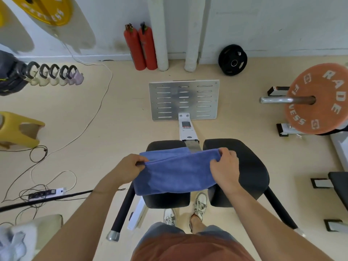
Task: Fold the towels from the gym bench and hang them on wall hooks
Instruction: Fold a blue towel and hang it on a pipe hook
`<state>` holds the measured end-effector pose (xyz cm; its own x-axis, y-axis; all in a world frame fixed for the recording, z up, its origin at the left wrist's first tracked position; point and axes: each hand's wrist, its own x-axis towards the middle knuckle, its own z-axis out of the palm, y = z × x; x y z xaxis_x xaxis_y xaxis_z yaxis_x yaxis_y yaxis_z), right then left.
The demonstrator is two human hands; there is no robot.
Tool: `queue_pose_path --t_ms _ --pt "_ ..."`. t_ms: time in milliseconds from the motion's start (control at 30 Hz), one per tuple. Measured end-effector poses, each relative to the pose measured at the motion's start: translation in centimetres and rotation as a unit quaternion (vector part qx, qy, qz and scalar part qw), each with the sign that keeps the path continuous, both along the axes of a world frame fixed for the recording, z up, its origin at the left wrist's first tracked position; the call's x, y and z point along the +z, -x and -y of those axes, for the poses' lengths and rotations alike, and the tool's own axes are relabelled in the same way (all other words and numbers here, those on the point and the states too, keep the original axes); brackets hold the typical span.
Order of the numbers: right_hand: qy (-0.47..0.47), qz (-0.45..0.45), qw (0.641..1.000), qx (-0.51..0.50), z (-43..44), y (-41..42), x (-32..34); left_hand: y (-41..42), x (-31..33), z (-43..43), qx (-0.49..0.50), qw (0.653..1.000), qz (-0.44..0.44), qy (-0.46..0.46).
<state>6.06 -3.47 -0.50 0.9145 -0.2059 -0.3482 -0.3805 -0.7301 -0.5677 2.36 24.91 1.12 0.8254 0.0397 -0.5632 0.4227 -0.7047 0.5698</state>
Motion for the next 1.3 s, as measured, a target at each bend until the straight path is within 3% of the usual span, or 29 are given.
queue_pose_path --t_ms 100,167,234,400,467,534,601,701,801,901,1068,1201,1302 --pt "0.026 0.048 0.984 0.169 -3.4 -0.1 0.1 -0.3 -1.0 0.6 0.019 0.999 0.045 -0.021" --pt "-0.004 0.001 0.951 0.310 -6.3 0.3 -0.2 -0.7 -1.6 1.0 -0.003 0.998 0.065 -0.027" --pt "-0.040 -0.069 0.922 0.380 -8.9 0.9 -1.0 -1.2 -1.8 1.4 -0.005 0.996 0.087 -0.007" --pt "-0.073 -0.076 0.932 0.347 -12.9 0.0 -2.1 -2.6 -2.7 1.3 0.058 0.993 0.053 0.089" --pt "-0.067 -0.081 0.938 0.331 -13.5 -1.3 -1.8 -2.6 -3.3 0.5 0.167 0.977 0.052 0.126" --pt "-0.034 -0.077 0.934 0.346 -13.5 -2.1 -1.5 -2.4 -4.9 -0.6 0.269 0.959 0.036 0.080" --pt "-0.030 -0.098 0.927 0.361 -13.3 -2.3 -1.5 -1.7 -6.6 -1.4 0.282 0.958 -0.040 0.035" --pt "-0.049 -0.118 0.920 0.370 -13.0 -2.1 -0.8 -0.8 -8.1 -1.3 0.383 0.903 -0.126 0.150" --pt "-0.041 -0.102 0.913 0.394 -12.7 -2.1 0.3 -1.2 -8.2 -0.8 0.451 0.870 -0.091 0.180" --pt "-0.045 -0.063 0.906 0.415 -12.2 -2.1 2.1 -2.1 -6.1 -0.1 0.432 0.887 -0.028 0.159" --pt "-0.120 -0.034 0.926 0.355 -10.2 -2.2 6.3 -2.8 1.2 2.9 0.342 0.878 0.050 0.330" --pt "-0.204 0.019 0.936 0.285 -7.0 -1.5 10.7 -2.6 7.3 6.0 0.264 0.877 0.095 0.391" --pt "-0.236 0.075 0.935 0.253 -4.9 -0.7 13.6 -2.5 10.3 7.2 0.218 0.889 0.141 0.378"
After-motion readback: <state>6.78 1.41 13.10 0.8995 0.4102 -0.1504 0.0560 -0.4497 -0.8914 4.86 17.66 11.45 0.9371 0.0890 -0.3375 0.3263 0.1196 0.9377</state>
